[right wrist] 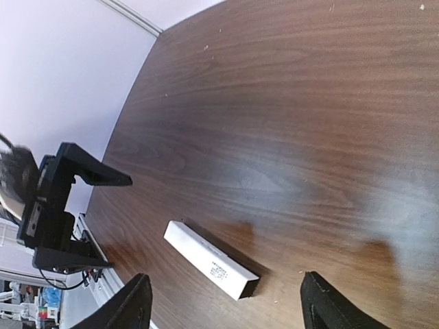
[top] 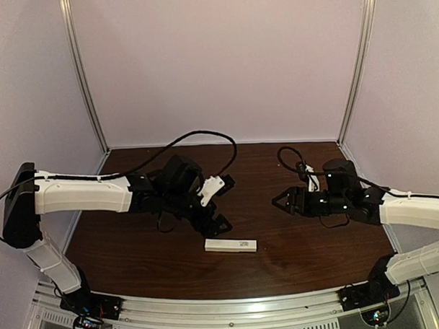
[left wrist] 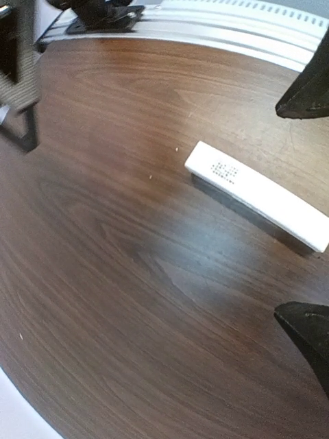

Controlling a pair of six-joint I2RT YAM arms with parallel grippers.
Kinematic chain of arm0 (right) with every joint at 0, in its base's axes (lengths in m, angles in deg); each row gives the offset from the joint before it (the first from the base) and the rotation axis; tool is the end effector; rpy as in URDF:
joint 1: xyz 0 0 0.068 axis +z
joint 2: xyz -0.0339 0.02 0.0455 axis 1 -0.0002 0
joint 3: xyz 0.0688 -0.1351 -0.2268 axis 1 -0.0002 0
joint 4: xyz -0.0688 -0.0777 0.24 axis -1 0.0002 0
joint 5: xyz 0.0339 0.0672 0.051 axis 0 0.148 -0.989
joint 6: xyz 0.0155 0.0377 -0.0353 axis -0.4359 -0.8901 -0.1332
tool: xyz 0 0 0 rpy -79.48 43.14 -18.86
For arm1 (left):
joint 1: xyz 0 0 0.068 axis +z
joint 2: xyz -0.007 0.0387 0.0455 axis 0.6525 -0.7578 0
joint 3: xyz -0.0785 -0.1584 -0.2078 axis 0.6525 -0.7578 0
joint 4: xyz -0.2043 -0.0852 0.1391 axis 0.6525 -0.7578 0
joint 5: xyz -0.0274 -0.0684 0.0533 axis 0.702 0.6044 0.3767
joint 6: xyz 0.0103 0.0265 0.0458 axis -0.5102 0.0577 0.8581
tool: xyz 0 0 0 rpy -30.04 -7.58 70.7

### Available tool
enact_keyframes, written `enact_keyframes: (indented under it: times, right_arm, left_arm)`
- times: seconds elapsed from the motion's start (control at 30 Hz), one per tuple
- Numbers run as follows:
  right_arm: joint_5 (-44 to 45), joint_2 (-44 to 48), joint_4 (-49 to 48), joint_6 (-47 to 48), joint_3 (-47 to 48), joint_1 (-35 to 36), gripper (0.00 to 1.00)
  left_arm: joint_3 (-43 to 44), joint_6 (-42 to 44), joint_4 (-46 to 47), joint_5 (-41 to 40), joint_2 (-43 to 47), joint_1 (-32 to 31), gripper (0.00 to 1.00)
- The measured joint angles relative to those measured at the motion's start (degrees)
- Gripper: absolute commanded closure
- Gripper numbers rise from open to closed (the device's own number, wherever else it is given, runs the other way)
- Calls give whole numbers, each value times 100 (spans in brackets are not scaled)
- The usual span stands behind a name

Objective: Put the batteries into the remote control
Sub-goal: Pick up the remote control from the center of the board.

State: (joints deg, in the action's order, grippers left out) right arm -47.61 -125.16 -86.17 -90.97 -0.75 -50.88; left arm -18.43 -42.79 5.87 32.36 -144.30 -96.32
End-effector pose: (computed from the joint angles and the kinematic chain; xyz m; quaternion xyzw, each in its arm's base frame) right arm 0.1809 0.1641 0.2212 -0.0796 0.8570 0.4357 0.2634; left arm 0.1928 -0.2929 0.2302 0.3843 0.8358 -0.2780 0.2765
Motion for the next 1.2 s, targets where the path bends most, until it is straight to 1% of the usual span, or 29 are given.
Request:
enact_keyframes:
  times: [0.1,0.13,0.3,0.37,0.47,0.67,0.83,1.2]
  right_arm:
    - [-9,518,214,181,-33,-389,2]
    - [-20,723,227,223,-85,-496,1]
    - [-96,1672,297,315,-407,-966,0]
    - [-160,1886,293,319,-492,-1145,0]
    - [-278,1991,291,321,-601,-1300,0]
    - [-481,2002,282,310,-852,-1482,0]
    - [-599,2107,256,308,-955,-1617,0]
    - [-844,2129,76,308,-1165,-1880,0]
  left_arm:
    - [260,796,-205,149,-245,-208,15]
    - [330,1023,-282,203,-345,-262,18]
    - [903,2083,-789,435,-1108,-398,27]
    - [1075,2297,-938,435,-1316,-409,31]
    - [1436,2638,-1117,411,-1698,-428,38]
    - [2044,3204,-1499,404,-2260,-511,45]
    - [2271,3501,-1749,472,-2490,-562,50]
    - [2474,3705,-1891,474,-2883,-597,63]
